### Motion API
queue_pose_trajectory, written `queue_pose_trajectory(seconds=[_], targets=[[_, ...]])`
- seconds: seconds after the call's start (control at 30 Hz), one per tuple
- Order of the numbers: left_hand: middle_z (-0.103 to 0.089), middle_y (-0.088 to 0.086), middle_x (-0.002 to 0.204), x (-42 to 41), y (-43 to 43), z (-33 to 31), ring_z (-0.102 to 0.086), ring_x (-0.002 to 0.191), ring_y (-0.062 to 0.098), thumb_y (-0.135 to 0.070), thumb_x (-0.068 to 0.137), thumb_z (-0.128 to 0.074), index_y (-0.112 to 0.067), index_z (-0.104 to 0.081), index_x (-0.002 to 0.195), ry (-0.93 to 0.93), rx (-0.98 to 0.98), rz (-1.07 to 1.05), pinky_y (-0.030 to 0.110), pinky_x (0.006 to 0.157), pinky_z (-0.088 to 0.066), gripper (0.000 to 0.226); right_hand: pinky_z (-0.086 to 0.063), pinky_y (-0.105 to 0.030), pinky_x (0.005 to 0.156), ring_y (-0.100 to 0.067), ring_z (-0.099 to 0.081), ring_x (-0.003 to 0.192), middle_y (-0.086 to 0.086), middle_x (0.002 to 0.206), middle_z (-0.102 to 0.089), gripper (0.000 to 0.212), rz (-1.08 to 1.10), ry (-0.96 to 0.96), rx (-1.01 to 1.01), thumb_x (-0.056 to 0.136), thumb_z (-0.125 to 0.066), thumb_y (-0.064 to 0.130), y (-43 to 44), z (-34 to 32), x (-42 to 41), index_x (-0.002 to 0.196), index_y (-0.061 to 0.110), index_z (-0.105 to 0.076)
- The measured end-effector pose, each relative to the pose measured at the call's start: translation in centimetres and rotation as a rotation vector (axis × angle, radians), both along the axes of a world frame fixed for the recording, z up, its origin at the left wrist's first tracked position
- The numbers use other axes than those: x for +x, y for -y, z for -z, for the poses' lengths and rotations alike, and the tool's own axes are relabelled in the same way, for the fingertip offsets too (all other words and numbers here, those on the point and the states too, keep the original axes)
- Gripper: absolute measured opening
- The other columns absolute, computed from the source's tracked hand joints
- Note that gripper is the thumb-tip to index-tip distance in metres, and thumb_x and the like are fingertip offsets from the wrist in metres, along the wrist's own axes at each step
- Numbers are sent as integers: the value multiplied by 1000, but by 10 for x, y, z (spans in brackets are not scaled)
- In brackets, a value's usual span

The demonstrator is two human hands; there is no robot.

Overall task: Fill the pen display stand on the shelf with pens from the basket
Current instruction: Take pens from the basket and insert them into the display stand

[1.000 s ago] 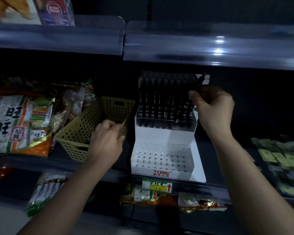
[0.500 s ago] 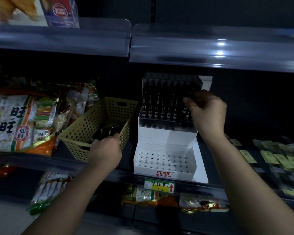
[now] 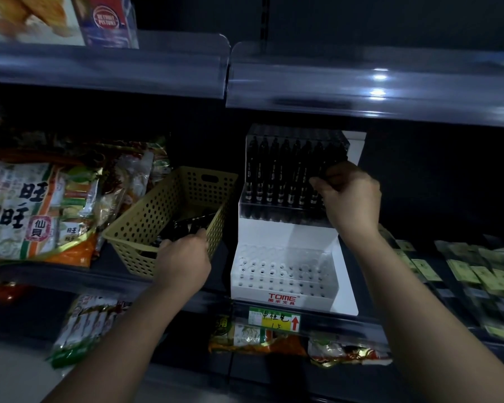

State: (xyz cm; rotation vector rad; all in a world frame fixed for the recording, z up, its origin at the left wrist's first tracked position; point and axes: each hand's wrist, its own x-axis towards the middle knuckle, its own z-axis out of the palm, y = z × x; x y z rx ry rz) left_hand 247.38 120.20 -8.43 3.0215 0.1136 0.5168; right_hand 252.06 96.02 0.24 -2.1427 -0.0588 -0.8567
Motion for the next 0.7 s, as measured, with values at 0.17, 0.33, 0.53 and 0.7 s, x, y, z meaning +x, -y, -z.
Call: queue_pose_trajectory(seconds=[0.17, 0.33, 0.53, 0.7], targets=[[-68, 5, 93, 0, 0, 0, -63, 86, 27, -16, 94, -43, -14, -54, 111, -6, 23, 7, 32, 72, -33, 20, -40, -22, 67, -24, -65, 82, -8, 87, -71, 26, 28, -20, -53, 83, -73, 27, -2, 3, -2, 98, 6, -69], [-68, 10, 90, -4, -2, -2, -64, 81, 30, -17, 97, -39, -12, -55, 109, -25, -1, 25, 30, 62, -36, 21, -44, -27, 67, -27, -64, 83, -8, 89, -69, 35, 62, -21, -72, 82, -73, 34, -4, 4, -4, 102, 8, -62], [-63, 10, 82, -10, -12, -11, -59, 72, 26, -15, 98, -36, -9, -58, 99, -103, -158, 76, 28, 55, -36, 23, -46, -28, 57, -14, -60, 63, 4, 67, -62, 26, -154, -16, -45, 85, -69, 37, -36, 15, -25, 84, 12, -63], [-62, 5, 82, -19, -24, -21, -55, 72, 19, -22, 100, -34, -14, -63, 97, -230, -281, 132, 29, 55, -36, 31, -55, -36, 67, -18, -66, 71, -1, 75, -70, 30, -446, -361, -116, 90, -60, 44, -94, 39, -25, 93, 16, -70]])
